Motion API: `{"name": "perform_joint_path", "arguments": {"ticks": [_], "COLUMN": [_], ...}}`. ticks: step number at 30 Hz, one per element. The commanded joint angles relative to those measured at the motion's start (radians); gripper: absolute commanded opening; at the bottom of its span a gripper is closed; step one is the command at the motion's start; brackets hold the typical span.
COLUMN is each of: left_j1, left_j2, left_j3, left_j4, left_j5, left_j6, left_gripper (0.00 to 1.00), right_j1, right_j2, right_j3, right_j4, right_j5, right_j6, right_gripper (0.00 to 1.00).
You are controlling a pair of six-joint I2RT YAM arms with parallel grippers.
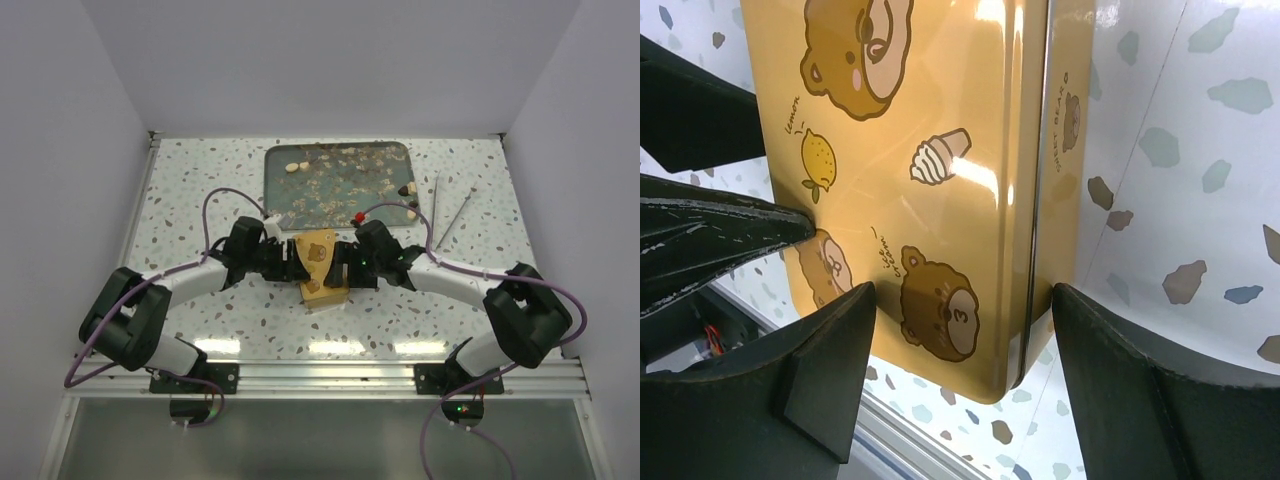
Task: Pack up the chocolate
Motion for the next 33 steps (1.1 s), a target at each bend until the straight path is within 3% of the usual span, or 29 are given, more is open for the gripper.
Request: {"name": "perform_joint_path", "arguments": {"ticks": [1,24,33], "left_j1": [-0.012,-0.030,0.020], "left_j2": [-0.012,0.028,0.016], "left_j3": [0.010,0.013,0.109], "left_j4": [-0.057,-0.093,-0.124], "left_j5": [-0.050,-0.092,-0.131], "left_j6": [0.048,0.018,0.028], "left_gripper": [0.64,0.63,0.66], "right_j1": [0.013,0.022,0.007], "right_j2": [0.010,0.023,0.048], "right_j3": [0.004,0.022,0.191], "right_j4": [-0.051,-0.074,-0.203], "right_j5": [0.048,0.070,0.136], "right_j6": [-0.030,-0.041,-0.145], "right_gripper": [0.74,0.74,0.75]}}
